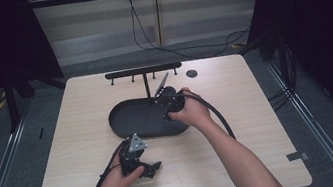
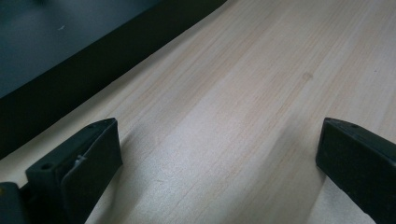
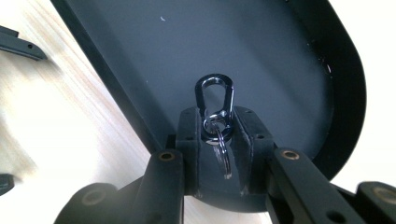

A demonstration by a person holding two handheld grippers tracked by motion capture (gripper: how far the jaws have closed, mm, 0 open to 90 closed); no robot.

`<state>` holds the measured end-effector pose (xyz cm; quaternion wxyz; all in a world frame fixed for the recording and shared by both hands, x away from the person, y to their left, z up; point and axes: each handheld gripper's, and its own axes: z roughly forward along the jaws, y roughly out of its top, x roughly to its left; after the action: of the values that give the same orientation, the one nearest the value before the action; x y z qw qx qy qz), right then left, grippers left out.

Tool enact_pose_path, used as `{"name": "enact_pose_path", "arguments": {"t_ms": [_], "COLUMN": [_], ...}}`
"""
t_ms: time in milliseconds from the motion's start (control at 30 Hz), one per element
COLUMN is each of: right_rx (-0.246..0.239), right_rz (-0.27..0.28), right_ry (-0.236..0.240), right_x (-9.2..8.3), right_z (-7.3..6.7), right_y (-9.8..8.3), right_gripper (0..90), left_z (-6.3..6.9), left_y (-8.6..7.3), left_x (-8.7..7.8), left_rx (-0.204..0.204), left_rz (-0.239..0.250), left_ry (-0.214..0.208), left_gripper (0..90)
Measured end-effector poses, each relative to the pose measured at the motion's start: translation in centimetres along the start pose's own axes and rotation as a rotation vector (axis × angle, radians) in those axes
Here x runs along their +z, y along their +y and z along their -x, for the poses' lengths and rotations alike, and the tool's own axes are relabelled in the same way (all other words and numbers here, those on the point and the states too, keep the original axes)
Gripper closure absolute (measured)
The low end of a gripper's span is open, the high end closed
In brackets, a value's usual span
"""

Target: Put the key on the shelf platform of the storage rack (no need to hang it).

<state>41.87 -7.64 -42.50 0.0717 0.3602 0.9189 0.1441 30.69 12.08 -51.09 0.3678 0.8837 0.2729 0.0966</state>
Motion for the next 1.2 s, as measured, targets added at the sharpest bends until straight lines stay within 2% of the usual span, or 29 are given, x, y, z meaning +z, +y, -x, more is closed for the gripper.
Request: {"name": "enact_pose_path", "arguments": {"t_ms": [433,567,867,1200], "right_rx": [-0.010,0.003,-0.011,-0.007], "right_rz": [0.010,0.007,0.005,0.030], "right_ry": [-0.002,0.005,0.003,-0.006], "right_x": [1.3,1.9,2.8,3.4], "right_z": [0.0,0.0,0.0,0.1], "right_y": [0.3,0.5,0.6,0.6], "right_gripper": [73.2,73.2,73.1,72.9], "left_z": [0.0,0.0,0.0,0.1], "left_y": [0.0,0.0,0.0,0.0], "left_x": [0.0,0.0,0.0,0.0], "left_rx": [0.001,0.000,0.000,0.006], "left_rz": [0.001,0.001,0.000,-0.001], "left_ry": [0.003,0.002,0.003,0.005], "left_gripper": [0.0,0.0,0.0,0.0]}}
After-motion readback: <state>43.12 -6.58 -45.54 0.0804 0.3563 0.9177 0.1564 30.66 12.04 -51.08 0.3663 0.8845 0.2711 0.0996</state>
